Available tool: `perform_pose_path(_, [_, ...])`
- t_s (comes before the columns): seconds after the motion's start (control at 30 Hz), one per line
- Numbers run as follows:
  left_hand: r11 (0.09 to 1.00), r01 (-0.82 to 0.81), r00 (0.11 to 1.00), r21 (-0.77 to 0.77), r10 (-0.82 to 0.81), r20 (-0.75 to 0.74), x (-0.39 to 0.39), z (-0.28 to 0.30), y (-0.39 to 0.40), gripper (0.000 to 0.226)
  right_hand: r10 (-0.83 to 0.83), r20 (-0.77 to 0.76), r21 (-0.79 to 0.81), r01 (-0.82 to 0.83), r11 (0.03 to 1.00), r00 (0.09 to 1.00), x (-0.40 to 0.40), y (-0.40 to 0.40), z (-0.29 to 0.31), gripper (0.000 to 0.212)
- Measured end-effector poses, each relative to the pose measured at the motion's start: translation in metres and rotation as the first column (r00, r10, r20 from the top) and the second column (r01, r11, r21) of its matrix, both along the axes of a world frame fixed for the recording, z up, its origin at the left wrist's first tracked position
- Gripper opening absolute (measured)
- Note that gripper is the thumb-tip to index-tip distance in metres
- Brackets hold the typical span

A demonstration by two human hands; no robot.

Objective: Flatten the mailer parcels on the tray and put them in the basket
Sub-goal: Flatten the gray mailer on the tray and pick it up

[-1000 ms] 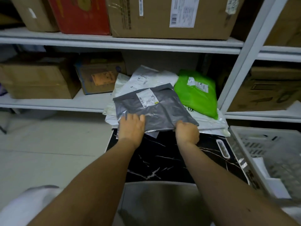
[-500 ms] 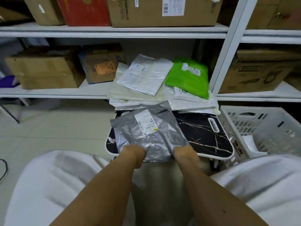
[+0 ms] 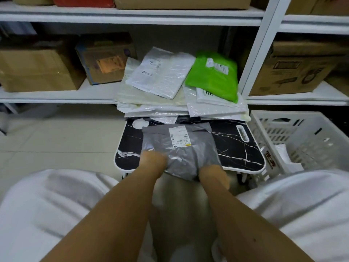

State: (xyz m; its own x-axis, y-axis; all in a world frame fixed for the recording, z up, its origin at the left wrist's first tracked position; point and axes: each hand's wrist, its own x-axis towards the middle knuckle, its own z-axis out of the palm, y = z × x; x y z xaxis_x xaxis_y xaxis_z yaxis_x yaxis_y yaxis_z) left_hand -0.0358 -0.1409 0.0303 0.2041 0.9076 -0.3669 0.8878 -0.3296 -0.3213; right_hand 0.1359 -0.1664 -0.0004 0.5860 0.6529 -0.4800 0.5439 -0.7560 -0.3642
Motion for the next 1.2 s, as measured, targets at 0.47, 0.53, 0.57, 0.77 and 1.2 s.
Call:
perform_pose_path(0.47, [0.954,-0.280,0.949,-0.105,0.291,0.118,-0.024,-0.023,0.026,0.099,0.291,0.128,0.099,-0.304,0.947,0.948,-0.003,0.030,-0.023,0.037])
perform_pose_path(0.53, [0.967,-0.247,0.940,0.060,0.224,0.257,-0.022,-0.032,0.026,0.087,0.347,0.322,0.193,-0.420,0.887,0.881,-0.005,0.028,-0.025,0.036])
perform_pose_path(0.57, [0.968,-0.217,0.939,0.127,0.172,0.297,-0.019,-0.037,0.024,0.082,0.367,0.405,0.272,-0.494,0.826,0.837,-0.006,0.027,-0.029,0.034])
perform_pose_path(0.77, [0.968,-0.198,0.924,0.153,0.131,0.360,0.000,-0.075,0.025,0.066,0.528,0.598,0.274,-0.773,0.572,0.603,-0.025,0.035,-0.062,0.052])
perform_pose_path(1.2, [0.954,-0.297,0.872,0.026,0.261,0.414,0.005,-0.108,0.029,0.060,0.627,0.529,0.117,-0.781,0.613,0.572,-0.039,0.051,-0.092,0.049])
